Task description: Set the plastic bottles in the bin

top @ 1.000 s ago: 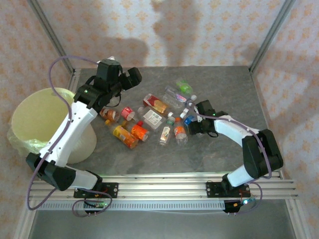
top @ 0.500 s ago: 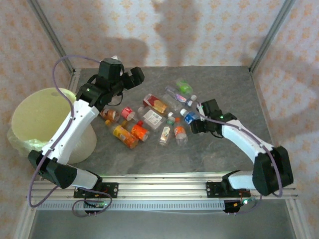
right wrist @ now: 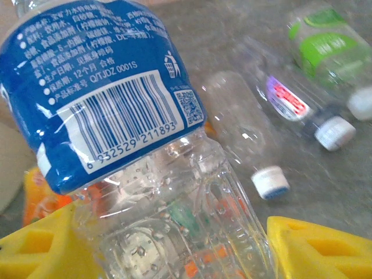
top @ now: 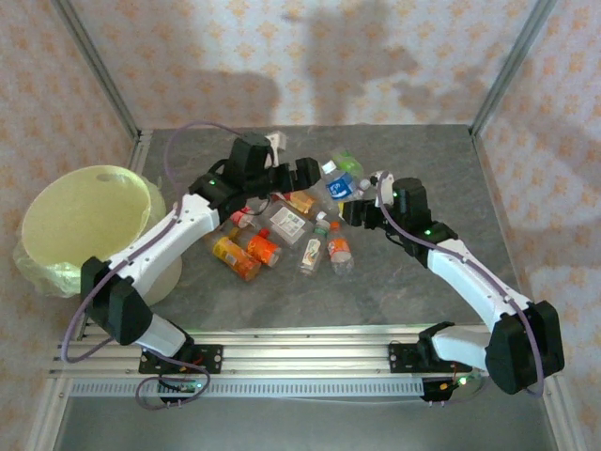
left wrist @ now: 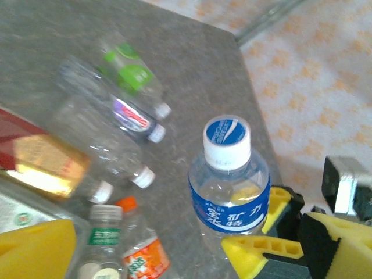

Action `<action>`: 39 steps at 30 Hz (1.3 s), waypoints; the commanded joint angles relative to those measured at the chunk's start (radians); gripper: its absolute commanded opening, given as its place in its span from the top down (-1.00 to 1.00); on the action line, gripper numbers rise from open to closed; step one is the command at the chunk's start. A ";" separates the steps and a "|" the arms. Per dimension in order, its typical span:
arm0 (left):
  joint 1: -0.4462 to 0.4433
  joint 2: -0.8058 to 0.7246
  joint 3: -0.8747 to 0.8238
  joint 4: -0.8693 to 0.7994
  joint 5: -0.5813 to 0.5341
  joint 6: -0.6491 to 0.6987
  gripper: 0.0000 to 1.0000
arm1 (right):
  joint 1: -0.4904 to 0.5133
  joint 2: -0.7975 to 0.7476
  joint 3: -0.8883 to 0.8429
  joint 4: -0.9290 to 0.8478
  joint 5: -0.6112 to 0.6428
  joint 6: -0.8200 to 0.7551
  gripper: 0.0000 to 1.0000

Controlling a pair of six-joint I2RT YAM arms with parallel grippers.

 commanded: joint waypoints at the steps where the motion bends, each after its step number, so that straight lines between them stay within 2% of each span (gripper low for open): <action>1: -0.028 0.033 -0.053 0.219 0.110 -0.047 -0.99 | 0.006 -0.004 -0.006 0.182 -0.095 0.067 -0.13; 5: -0.050 0.043 -0.112 0.370 0.121 -0.076 -0.99 | 0.006 0.005 -0.005 0.230 -0.122 0.098 -0.13; 12: -0.065 0.080 -0.159 0.543 0.129 -0.139 -1.00 | 0.012 0.059 0.006 0.263 -0.184 0.115 -0.15; 17: -0.071 0.078 -0.179 0.509 -0.011 -0.144 -0.95 | 0.025 0.071 -0.010 0.305 -0.195 0.134 -0.16; 25: -0.115 0.090 -0.153 0.458 -0.097 -0.096 -0.88 | 0.047 0.072 -0.019 0.358 -0.233 0.139 -0.18; 28: -0.126 0.088 -0.156 0.465 -0.123 -0.093 -0.80 | 0.061 0.072 -0.019 0.359 -0.238 0.123 -0.19; 32: -0.128 0.077 -0.169 0.470 -0.147 -0.096 -0.55 | 0.074 0.067 -0.019 0.357 -0.245 0.100 -0.20; 39: -0.127 0.049 -0.203 0.485 -0.181 -0.104 -0.31 | 0.075 0.068 0.007 0.285 -0.238 0.044 -0.28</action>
